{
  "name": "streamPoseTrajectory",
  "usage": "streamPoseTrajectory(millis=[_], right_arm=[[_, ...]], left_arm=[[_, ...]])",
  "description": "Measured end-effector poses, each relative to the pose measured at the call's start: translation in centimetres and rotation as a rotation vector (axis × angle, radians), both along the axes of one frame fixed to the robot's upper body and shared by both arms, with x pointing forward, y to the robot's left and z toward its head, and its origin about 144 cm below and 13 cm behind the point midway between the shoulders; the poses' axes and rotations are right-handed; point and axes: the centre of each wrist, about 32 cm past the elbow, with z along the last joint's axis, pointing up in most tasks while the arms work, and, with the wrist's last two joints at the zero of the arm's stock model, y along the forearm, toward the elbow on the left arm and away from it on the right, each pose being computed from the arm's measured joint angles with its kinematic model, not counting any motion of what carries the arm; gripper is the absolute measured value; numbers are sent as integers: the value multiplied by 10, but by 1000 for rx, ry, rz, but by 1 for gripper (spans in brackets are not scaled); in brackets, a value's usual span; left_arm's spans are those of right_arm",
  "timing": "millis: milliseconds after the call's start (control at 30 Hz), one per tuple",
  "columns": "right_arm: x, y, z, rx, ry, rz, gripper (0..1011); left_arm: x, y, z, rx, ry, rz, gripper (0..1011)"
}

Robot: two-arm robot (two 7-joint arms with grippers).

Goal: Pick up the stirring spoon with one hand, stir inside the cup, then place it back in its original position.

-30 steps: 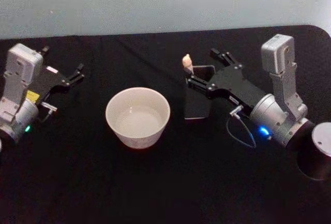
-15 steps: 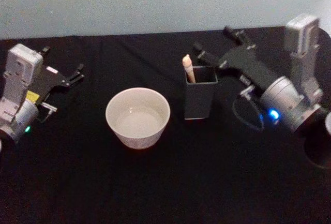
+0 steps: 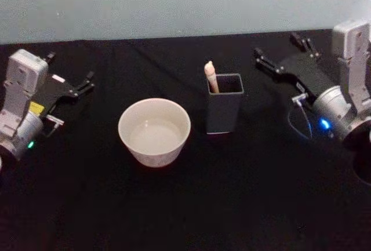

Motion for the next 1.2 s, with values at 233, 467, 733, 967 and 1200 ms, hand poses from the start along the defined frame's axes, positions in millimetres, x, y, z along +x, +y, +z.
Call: streamPoseTrajectory(millis=[233,467,733,967,1200], right_arm=[[-3,-1,-22,-69,84,-22,1000],[-3,0,-29,-87,111,-30,1000],[-3,0,-28,-86,107,-28,1000],[-3,0,-27,-84,105,-26,1000],[-3,0,-27,-83,104,-26,1000]], left_arm=[[0,0,0,0,0,0,1001],[0,0,0,0,0,0,1001],[0,0,0,0,0,0,1001],[0,0,0,0,0,0,1001],[0,0,0,0,0,0,1001]])
